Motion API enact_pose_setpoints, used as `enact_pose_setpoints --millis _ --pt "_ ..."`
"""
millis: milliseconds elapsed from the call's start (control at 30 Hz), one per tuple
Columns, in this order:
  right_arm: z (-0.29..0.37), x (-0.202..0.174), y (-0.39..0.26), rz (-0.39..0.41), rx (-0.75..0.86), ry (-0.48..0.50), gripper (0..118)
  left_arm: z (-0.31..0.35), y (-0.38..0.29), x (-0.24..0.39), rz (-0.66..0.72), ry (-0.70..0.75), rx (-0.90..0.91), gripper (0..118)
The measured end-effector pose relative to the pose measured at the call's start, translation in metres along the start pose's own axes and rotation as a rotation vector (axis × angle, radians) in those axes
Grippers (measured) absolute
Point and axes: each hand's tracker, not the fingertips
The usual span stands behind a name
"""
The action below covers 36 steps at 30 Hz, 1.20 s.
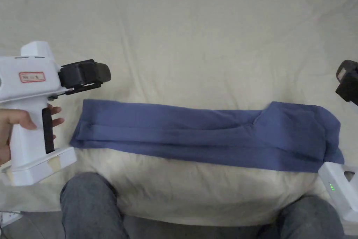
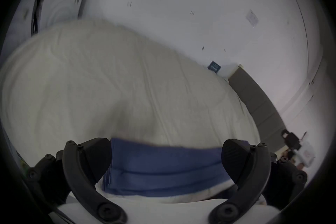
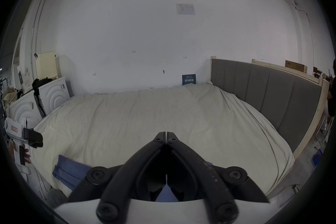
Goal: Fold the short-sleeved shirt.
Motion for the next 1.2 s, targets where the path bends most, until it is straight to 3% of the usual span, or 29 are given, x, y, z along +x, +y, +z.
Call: enact_pose_setpoints --millis 167,400,600,767,800,867,900,967,1067,1200 --pt "-0.014 -0.005 -0.009 0.013 -0.061 -0.023 1 -0.028 -0.017 -0.064 0.143 0.01 -0.173 118" --pt "-0.029 -0.011 -0.013 0.024 -0.107 -0.04 1 -0.055 -0.033 -0.1 0.283 -0.069 -0.268 118" --pt "-0.034 -0.017 -0.012 0.034 -0.119 -0.021 1 -0.059 -0.041 -0.101 0.418 -0.233 -0.226 118" --pt "-0.033 -0.021 -0.014 0.048 -0.121 -0.01 1 -0.06 -0.044 -0.099 0.427 -0.226 -0.196 117" --pt "-0.033 -0.021 -0.014 0.045 -0.122 -0.008 1 -0.058 -0.043 -0.099 0.43 -0.216 -0.193 110" --pt "-0.032 -0.021 -0.016 0.045 -0.125 -0.009 1 -0.059 -0.043 -0.097 0.402 -0.109 -0.207 48" --pt "-0.032 -0.02 -0.017 0.047 -0.126 -0.012 1 -0.062 -0.044 -0.093 0.362 -0.043 -0.228 22" --pt "-0.032 -0.018 -0.018 0.044 -0.13 -0.018 1 -0.066 -0.046 -0.091 0.299 -0.04 -0.242 14" --pt "-0.028 -0.013 -0.02 0.029 -0.129 -0.019 1 -0.063 -0.041 -0.085 0.368 -0.015 -0.238 11" --pt "-0.022 -0.005 -0.018 0.021 -0.117 -0.023 1 -0.051 -0.027 -0.049 0.294 0.133 -0.221 9"
